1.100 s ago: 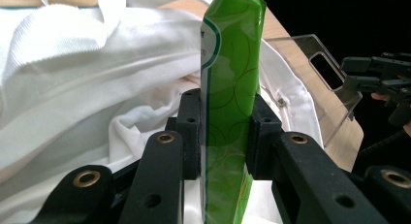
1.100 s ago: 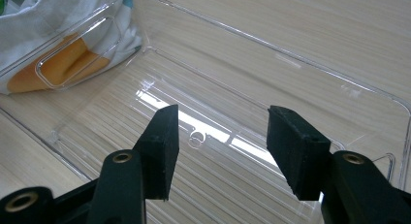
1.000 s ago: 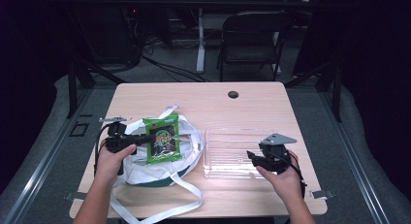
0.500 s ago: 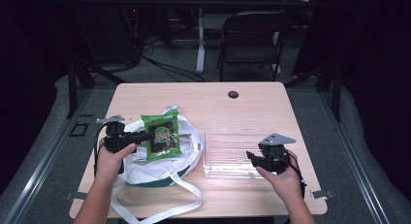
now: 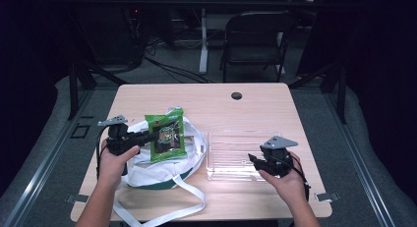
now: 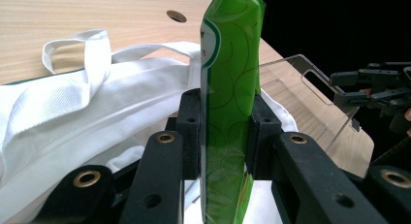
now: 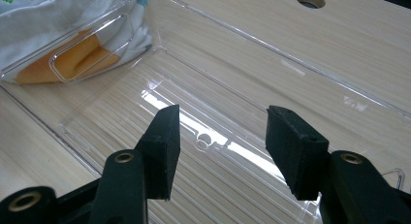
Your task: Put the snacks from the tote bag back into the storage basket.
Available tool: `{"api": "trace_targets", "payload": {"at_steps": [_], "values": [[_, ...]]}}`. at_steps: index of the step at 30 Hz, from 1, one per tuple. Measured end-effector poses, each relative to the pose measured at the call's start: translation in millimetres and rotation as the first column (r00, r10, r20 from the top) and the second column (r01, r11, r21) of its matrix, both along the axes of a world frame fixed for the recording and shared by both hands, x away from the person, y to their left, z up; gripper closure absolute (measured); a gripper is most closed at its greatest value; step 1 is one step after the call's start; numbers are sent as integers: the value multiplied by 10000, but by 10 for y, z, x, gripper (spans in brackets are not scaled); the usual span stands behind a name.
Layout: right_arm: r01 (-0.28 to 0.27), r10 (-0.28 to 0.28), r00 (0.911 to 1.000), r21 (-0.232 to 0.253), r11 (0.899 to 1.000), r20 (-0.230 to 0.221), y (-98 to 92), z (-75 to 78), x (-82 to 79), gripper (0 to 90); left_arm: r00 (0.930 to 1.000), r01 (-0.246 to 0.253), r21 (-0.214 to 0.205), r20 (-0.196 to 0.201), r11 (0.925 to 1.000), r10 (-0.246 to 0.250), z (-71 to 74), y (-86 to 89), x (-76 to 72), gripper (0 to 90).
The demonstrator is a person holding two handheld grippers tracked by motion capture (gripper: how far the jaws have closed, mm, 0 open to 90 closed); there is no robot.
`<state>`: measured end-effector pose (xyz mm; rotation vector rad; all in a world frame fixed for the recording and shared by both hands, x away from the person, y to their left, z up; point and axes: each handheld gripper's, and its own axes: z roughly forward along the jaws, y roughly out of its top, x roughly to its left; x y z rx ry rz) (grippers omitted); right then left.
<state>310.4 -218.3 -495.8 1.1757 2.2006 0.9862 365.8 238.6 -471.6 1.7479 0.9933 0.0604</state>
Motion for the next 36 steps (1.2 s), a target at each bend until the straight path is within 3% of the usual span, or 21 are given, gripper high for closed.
{"api": "trace_targets", "payload": {"at_steps": [11, 15, 24, 27, 36], "values": [[-229, 229, 9997, -158, 9996, 4, 26, 19, -19, 499, 9990, 188, 117, 395, 9998, -192, 68, -70, -50, 725], [-298, 299, 9993, -51, 9995, 202, 38, 27, -34, 514, 9983, 248, 89, 529, 9997, -253, 92, -98, -69, 725], [-577, 577, 9983, -21, 9983, 112, 47, 38, -36, 539, 9962, 492, 149, 716, 9987, -501, 135, -179, -106, 726], [-723, 724, 9972, 88, 9973, -181, 36, 71, -22, 575, 9958, 507, 104, 759, 9987, -513, 145, -195, -119, 725], [-967, 967, 9953, -44, 9953, -3, 77, 221, 11, 600, 9929, 685, 31, 969, 9976, -685, 201, -255, -169, 726]]}}
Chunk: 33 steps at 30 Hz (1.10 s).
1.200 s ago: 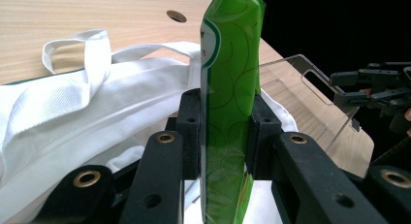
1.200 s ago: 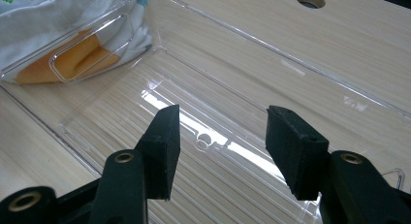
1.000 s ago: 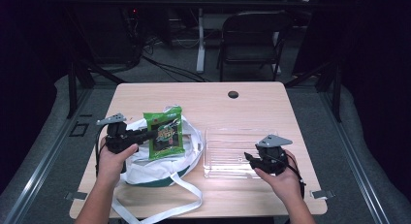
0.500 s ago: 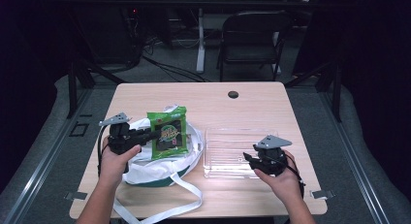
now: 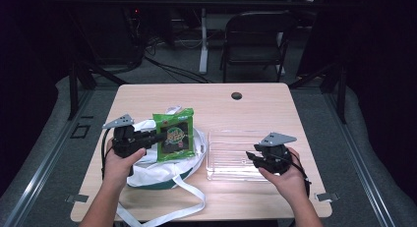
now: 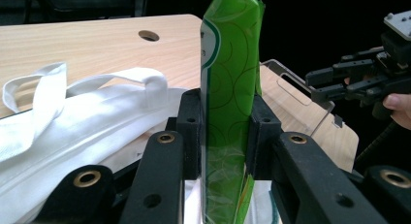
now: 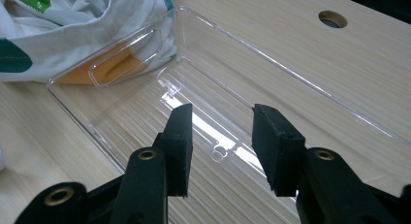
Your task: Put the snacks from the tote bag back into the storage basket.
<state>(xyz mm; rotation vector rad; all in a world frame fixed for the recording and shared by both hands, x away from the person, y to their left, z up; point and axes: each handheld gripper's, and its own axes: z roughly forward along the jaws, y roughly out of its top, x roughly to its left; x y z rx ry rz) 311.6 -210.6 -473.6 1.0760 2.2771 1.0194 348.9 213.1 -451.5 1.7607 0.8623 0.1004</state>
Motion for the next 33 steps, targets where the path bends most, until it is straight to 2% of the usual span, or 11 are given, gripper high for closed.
{"api": "trace_targets", "payload": {"at_steps": [8, 12, 22, 33], "values": [[-841, 841, 9965, -472, 9953, -27, 111, 205, 73, 609, 9996, 212, -48, 193, 9998, -211, 46, -71, -38, 727], [-1308, 1304, 9914, -395, 9906, -109, 163, 303, 101, 609, 9992, 318, -85, 259, 9995, -315, 62, -104, -58, 727], [-2198, 2178, 9753, -631, 9735, -375, 254, 545, 183, 613, 9980, 574, -118, 271, 9983, -571, 68, -170, -77, 727], [-3025, 2993, 9529, -852, 9493, -491, 385, 809, 235, 617, 9972, 715, -116, 222, 9974, -712, 48, -225, -83, 727]]}}
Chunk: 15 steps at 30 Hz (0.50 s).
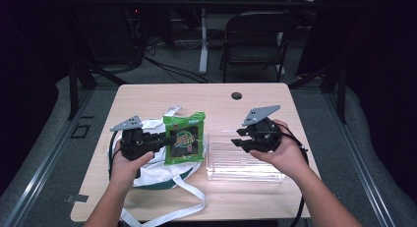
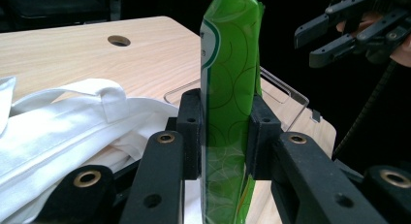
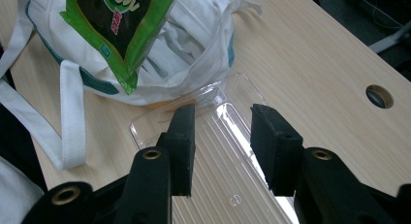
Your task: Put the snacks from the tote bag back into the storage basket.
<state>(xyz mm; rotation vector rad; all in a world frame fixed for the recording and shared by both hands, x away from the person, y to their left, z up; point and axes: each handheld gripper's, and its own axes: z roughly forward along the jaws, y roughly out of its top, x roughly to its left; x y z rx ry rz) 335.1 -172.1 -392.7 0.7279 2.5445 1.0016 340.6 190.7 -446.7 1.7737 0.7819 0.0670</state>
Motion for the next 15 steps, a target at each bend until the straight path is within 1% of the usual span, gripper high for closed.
{"api": "trace_targets", "payload": {"at_steps": [6, 8, 9, 13, 14, 15], "values": [[-254, 255, 9997, -159, 9995, 35, 51, 116, 33, 623, 9998, 166, 20, -65, 9999, -166, -13, -41, -4, 727], [-325, 325, 9995, -182, 9993, -40, 68, 142, 44, 623, 9998, 211, 55, -56, 9998, -211, -16, -51, -4, 727], [-401, 400, 9992, -353, 9986, -31, 80, 163, 54, 625, 9997, 229, 67, -66, 9997, -228, -18, -55, -4, 727], [-555, 552, 9984, -559, 9969, -79, 133, 201, 82, 626, 9996, 263, 62, -76, 9996, -263, -25, -78, -10, 727], [-642, 637, 9979, -679, 9956, -96, 144, 212, 92, 627, 9996, 273, 48, -93, 9996, -273, -26, -85, -12, 727], [-692, 685, 9976, -684, 9953, -121, 159, 217, 100, 626, 9995, 298, 63, -82, 9995, -297, -27, -89, -13, 727]]}}
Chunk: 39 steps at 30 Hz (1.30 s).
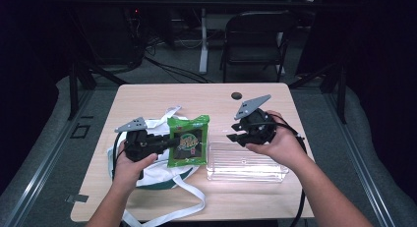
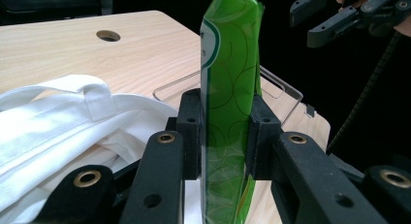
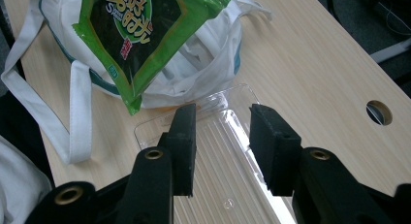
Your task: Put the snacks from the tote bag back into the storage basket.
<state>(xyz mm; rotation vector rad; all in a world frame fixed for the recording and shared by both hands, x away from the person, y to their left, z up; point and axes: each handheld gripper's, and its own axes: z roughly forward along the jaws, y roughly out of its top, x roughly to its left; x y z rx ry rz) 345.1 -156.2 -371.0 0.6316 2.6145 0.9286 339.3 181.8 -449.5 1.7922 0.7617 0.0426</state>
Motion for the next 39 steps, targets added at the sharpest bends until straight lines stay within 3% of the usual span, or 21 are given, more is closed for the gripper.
{"api": "trace_targets", "payload": {"at_steps": [18, 39], "values": [[-713, 702, 9973, -574, 9958, -202, 238, 129, 82, 575, 9994, 314, 110, -114, 9994, -313, -33, -102, -17, 727], [-1688, 1679, 9856, -1180, 9786, -179, 536, 140, 160, 463, 9968, 777, 308, -230, 9965, -770, -86, -233, -36, 727]]}}
